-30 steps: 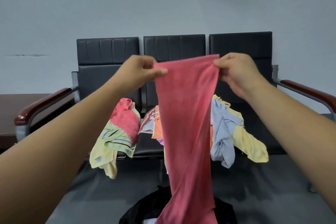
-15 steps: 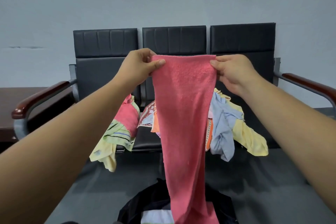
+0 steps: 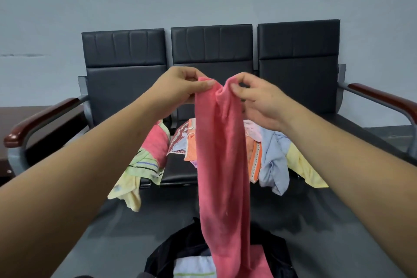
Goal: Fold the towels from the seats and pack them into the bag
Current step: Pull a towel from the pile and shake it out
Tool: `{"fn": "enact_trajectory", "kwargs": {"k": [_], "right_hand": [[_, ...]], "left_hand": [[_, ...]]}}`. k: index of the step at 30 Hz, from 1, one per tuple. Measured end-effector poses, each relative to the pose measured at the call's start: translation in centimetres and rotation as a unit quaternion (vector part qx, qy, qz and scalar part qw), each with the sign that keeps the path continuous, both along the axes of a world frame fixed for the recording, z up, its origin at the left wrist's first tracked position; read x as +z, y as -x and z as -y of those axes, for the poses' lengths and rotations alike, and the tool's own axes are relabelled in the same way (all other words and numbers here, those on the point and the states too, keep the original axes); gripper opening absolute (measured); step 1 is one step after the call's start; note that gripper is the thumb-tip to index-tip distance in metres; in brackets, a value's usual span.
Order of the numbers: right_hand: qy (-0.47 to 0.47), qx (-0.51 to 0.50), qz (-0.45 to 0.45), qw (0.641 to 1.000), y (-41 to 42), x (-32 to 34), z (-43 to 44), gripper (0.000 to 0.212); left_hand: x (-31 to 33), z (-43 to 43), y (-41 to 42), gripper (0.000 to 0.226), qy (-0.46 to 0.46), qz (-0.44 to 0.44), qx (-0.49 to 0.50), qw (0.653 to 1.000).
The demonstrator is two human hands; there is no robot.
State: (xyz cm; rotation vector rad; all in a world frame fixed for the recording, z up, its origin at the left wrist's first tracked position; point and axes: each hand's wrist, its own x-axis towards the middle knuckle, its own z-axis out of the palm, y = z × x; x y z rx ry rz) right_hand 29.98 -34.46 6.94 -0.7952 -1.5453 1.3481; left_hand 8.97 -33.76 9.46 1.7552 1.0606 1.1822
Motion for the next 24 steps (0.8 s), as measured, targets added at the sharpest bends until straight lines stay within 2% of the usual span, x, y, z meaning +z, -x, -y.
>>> {"fn": "enact_trajectory", "kwargs": {"k": [2,4,6,8,9,11,13,17,20,22,24], "right_hand": [[0.016,0.046,0.029,0.998,0.7,-0.6,0.1,0.006],[0.015,0.033,0.041,0.998,1.1,-1.2,-0.1,0.004],[0.011,-0.013,0.031,0.999,1.3,-1.5,-0.7,0.008],[0.026,-0.026,-0.008,0.999,1.3,-1.6,-1.3,0.011],[0.041,-0.023,-0.037,0.998,1.2,-1.6,-1.6,0.012],[0.070,-0.011,-0.098,0.993,0.8,-1.6,-2.4,0.012],[0.086,-0.008,-0.141,0.986,0.2,-1.6,-3.1,0.013],[0.104,-0.059,-0.153,0.981,-0.8,-2.7,-4.3,0.013],[0.133,-0.100,-0.151,0.974,-1.3,-4.9,-5.2,0.012],[0.142,-0.106,-0.148,0.973,-1.5,-6.2,-5.6,0.013],[0.147,-0.099,-0.146,0.973,-1.3,-7.1,-5.9,0.013]], "left_hand": [[-0.4,-0.2,-0.5,0.020,0.007,-0.006,-0.022,1.000],[-1.0,-0.5,-0.7,0.019,0.002,-0.009,-0.012,1.000],[-1.9,-0.8,-0.9,0.016,0.011,0.038,-0.009,0.999],[-3.3,-1.0,-1.0,0.023,0.073,0.089,-0.049,0.992],[-4.5,-1.2,-0.9,0.032,0.123,0.078,-0.082,0.986],[-7.6,-1.3,-0.6,0.053,0.205,-0.010,-0.142,0.968],[-11.2,-1.4,-0.6,0.064,0.249,-0.080,-0.178,0.949],[-15.6,-0.9,-1.3,0.046,0.230,-0.135,-0.133,0.955],[-18.2,-2.0,-1.3,0.055,0.178,-0.170,-0.053,0.968],[-19.9,-2.7,-1.2,0.049,0.190,-0.147,-0.022,0.971],[-21.3,-2.8,-1.4,0.032,0.230,-0.112,-0.048,0.966]]}}
